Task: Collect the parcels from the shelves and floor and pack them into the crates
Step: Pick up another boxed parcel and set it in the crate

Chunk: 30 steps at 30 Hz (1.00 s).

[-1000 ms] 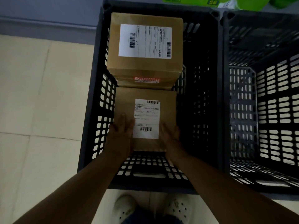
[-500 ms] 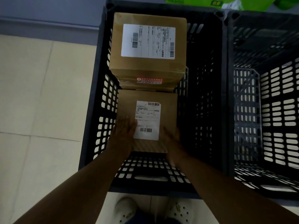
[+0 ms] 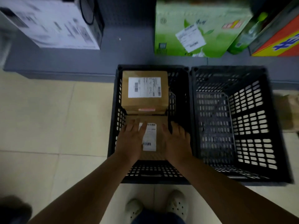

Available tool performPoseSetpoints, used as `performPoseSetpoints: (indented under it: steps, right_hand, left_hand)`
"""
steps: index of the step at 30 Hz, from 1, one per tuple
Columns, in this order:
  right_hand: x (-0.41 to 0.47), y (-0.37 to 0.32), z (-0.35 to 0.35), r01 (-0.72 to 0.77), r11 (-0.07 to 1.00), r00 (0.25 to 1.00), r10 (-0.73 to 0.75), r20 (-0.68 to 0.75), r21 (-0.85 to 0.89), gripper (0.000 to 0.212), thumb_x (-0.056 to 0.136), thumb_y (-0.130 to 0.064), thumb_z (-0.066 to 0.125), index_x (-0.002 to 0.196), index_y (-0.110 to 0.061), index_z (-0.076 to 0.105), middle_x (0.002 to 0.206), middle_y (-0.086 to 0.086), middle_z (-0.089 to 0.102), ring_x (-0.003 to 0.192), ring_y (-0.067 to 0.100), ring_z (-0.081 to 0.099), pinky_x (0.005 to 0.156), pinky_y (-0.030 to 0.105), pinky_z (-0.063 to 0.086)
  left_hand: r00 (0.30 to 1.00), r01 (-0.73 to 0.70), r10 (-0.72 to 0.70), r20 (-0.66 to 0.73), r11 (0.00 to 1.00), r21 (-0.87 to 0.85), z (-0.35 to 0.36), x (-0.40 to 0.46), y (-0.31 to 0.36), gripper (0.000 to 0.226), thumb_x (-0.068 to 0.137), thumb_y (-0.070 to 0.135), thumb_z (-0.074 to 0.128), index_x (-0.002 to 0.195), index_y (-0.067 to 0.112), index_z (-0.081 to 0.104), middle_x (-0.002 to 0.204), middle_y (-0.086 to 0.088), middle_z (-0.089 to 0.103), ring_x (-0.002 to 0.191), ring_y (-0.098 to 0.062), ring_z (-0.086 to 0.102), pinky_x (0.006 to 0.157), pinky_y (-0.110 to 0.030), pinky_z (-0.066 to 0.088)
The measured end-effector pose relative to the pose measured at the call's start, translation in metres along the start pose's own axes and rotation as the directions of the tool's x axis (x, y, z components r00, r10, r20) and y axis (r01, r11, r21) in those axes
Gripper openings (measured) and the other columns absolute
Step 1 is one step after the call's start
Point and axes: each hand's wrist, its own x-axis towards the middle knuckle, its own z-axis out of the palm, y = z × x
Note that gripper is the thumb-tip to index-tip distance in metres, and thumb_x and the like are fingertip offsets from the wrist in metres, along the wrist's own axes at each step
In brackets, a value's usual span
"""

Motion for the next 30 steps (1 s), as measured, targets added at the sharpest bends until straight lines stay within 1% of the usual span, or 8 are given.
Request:
performPoseSetpoints:
  steps: [2,4,5,9,14,18,21,30]
  right_hand:
    - [-0.015,-0.011,-0.046,-0.011,1.0,1.0,0.011,-0.022,0.013,0.084,0.087,-0.034,0.056,0.15,-0.031,0.001,0.154,0.006,0.006,0.139,0.028,0.008,0.113,0.044,0.004]
    - [-0.033,-0.019,-0.093,-0.022,0.999,0.998,0.024,-0.05,0.037,0.076,0.09,-0.035,0.049,0.15,-0.031,0.002,0.156,0.006,0.005,0.141,0.026,0.006,0.114,0.044,0.002]
    - [-0.046,-0.022,-0.118,-0.028,0.999,0.997,0.03,-0.068,0.025,0.073,0.091,-0.037,0.046,0.15,-0.032,0.003,0.156,0.006,0.005,0.142,0.026,0.006,0.114,0.044,0.003]
    - [-0.101,-0.019,-0.216,-0.082,0.995,0.985,0.072,-0.158,-0.054,0.078,0.088,-0.033,0.048,0.15,-0.032,-0.001,0.155,0.007,0.01,0.138,0.026,0.016,0.111,0.043,0.014]
    - [-0.189,0.015,-0.328,-0.194,0.981,0.957,0.186,-0.225,-0.012,0.083,0.085,-0.028,0.052,0.149,-0.036,0.0,0.155,0.006,0.006,0.136,0.027,0.02,0.107,0.038,0.021]
    - [-0.245,0.041,-0.377,-0.209,0.977,0.947,0.213,-0.241,0.043,0.081,0.084,-0.028,0.053,0.149,-0.036,0.005,0.155,0.007,0.007,0.137,0.028,0.019,0.109,0.039,0.02]
    - [-0.299,0.072,-0.407,-0.262,0.961,0.919,0.275,-0.283,0.086,0.078,0.086,-0.028,0.052,0.149,-0.035,0.007,0.154,0.008,0.011,0.138,0.028,0.018,0.109,0.038,0.021]
    - [-0.447,0.204,-0.435,-0.425,0.893,0.852,0.449,-0.268,0.145,0.08,0.085,-0.028,0.057,0.149,-0.028,0.009,0.153,0.009,0.012,0.139,0.029,0.018,0.109,0.039,0.022]
  left_hand:
    - [0.997,-0.041,0.037,-0.073,0.998,-0.055,-0.049,-0.01,0.007,0.094,0.063,0.03,0.081,0.143,0.011,0.034,0.142,-0.014,0.043,0.128,-0.033,0.042,0.102,-0.044,0.037]
    - [0.992,-0.074,0.062,-0.113,0.992,-0.101,-0.097,-0.021,0.016,0.091,0.058,0.024,0.083,0.139,0.01,0.042,0.135,-0.013,0.05,0.12,-0.032,0.05,0.097,-0.042,0.042]
    - [0.99,-0.084,0.072,-0.118,0.992,-0.095,-0.122,-0.028,0.022,0.09,0.061,0.023,0.08,0.14,0.011,0.04,0.138,-0.013,0.047,0.122,-0.031,0.048,0.099,-0.041,0.04]
    - [0.988,-0.106,0.099,-0.12,0.993,-0.057,-0.214,-0.051,0.055,0.083,0.085,0.03,0.058,0.15,0.018,0.008,0.157,-0.009,0.015,0.14,-0.023,0.022,0.112,-0.034,0.019]
    - [0.97,-0.219,0.208,-0.126,0.973,-0.078,-0.316,-0.08,0.124,0.079,0.09,0.028,0.052,0.15,0.022,0.001,0.158,-0.006,0.007,0.143,-0.022,0.013,0.114,-0.033,0.014]
    - [0.962,-0.261,0.251,-0.106,0.961,-0.093,-0.353,-0.094,0.176,0.081,0.089,0.031,0.052,0.15,0.024,-0.001,0.158,-0.004,0.005,0.142,-0.023,0.015,0.113,-0.036,0.023]
    - [0.956,-0.286,0.276,-0.099,0.952,-0.112,-0.373,-0.116,0.231,0.082,0.089,0.035,0.054,0.15,0.026,0.0,0.159,-0.003,0.005,0.142,-0.025,0.015,0.113,-0.037,0.024]
    - [0.927,-0.371,0.359,-0.109,0.921,-0.122,-0.401,-0.161,0.413,0.081,0.088,0.031,0.055,0.151,0.025,0.004,0.158,-0.002,0.006,0.142,-0.025,0.015,0.111,-0.036,0.026]
